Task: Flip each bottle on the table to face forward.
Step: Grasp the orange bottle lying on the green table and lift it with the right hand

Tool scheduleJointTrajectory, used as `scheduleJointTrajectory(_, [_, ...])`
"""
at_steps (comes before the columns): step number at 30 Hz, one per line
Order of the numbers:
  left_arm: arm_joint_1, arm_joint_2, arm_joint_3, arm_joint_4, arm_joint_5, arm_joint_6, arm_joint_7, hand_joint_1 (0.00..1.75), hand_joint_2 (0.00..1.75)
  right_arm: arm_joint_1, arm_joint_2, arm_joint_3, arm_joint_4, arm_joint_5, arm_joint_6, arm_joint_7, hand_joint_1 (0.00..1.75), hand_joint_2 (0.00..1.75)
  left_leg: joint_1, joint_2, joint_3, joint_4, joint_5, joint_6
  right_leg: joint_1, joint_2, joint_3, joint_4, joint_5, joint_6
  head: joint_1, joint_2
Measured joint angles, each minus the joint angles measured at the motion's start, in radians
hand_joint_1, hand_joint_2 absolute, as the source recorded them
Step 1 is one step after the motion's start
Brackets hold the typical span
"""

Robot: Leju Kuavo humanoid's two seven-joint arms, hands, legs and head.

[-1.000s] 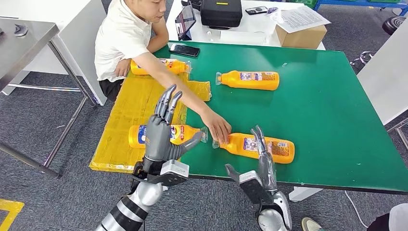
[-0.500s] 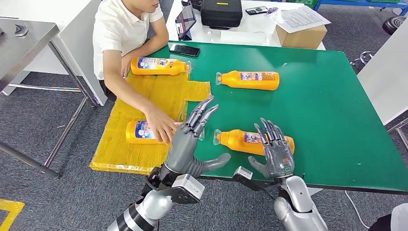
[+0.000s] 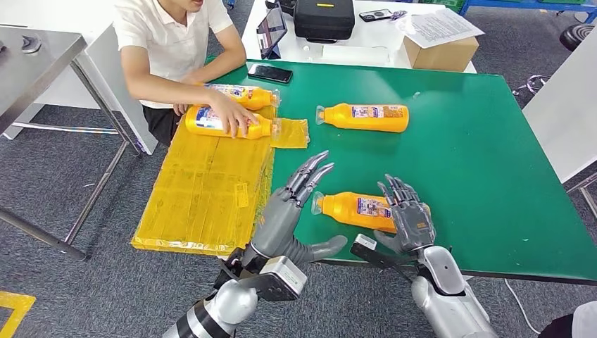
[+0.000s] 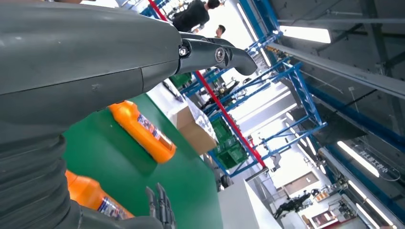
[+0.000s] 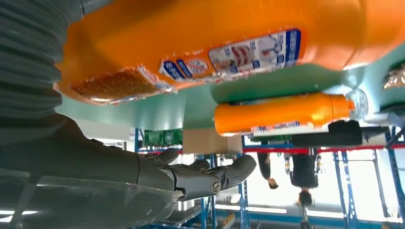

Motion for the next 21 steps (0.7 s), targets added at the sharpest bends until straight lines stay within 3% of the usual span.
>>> scheduleJointTrajectory(9, [0.001,-0.001,-0.001,0.002,0.009,-0.036,0.031,0.00,1.75,-0.014,-0.015,0.023,0.040,0.009,0.106,0.094,0.00,1.75,0.000,0.000,0.000,0.000,0.000,0.000,0.000,0.000,0.000,0.000,0.000,0.000,0.000,0.000])
scheduleJointTrajectory(21, [0.011,-0.001,-0.001,0.001,-0.008,-0.050,0.045,0.00,1.75,-0.032,-0.052,0.035,0.053,0.070,0.128,0.191,0.00,1.75,0.000,0.000,0.001,0.000,0.000,0.000,0.000,0.000,0.001,0.000,0.000,0.000,0.000,0.000])
